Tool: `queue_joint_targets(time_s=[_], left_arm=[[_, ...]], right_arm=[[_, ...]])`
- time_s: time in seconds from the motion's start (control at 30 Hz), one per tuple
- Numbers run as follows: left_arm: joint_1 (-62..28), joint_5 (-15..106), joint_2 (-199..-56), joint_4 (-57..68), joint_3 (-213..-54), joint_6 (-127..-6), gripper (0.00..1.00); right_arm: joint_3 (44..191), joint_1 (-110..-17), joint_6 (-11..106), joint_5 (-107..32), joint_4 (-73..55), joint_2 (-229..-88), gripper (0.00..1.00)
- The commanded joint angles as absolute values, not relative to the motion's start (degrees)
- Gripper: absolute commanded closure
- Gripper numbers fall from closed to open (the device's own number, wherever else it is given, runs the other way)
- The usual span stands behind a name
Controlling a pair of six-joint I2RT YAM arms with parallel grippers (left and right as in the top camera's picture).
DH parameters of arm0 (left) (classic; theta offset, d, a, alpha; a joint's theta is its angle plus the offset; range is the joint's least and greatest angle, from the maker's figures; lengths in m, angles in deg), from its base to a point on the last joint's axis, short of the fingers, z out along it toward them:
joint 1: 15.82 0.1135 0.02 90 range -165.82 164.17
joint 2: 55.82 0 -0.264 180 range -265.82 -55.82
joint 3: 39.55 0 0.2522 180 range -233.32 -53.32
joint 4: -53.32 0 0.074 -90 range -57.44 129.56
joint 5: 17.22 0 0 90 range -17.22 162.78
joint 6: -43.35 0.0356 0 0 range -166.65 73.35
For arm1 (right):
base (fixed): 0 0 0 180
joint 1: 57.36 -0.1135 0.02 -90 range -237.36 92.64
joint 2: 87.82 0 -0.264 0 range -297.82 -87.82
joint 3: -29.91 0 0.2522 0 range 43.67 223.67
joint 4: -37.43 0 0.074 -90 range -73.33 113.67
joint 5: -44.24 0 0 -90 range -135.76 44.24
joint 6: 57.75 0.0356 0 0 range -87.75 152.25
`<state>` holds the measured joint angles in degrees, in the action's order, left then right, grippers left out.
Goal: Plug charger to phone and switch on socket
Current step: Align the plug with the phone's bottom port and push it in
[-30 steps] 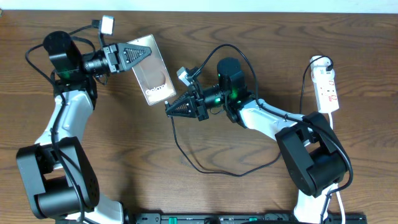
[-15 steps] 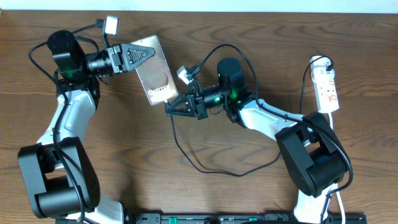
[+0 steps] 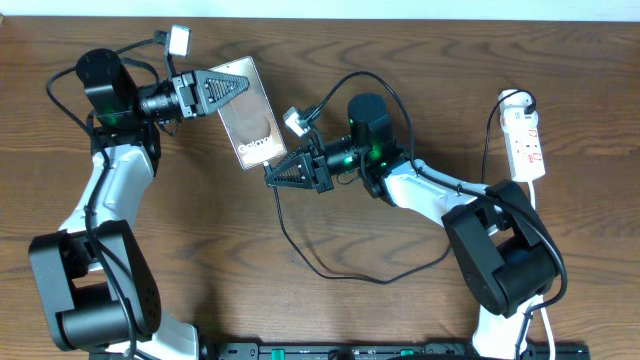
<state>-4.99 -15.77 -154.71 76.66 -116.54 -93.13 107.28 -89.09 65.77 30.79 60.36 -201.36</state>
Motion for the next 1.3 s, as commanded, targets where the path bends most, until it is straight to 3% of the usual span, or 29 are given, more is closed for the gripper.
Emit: queue_joint_targets(time_s=[0.0, 1.27], left_arm=[[-4.9, -16.1, -153.9, 76.9, -116.3, -93.2, 0.93], [-4.2, -16.6, -153.9, 77.0, -116.3, -97.3, 0.93]], right_arm=[[107.4, -89.4, 66.1, 32.0, 60.3, -201.4, 0.99], [107.4, -89.8, 66.1, 31.5, 60.1, -201.4, 0.99]])
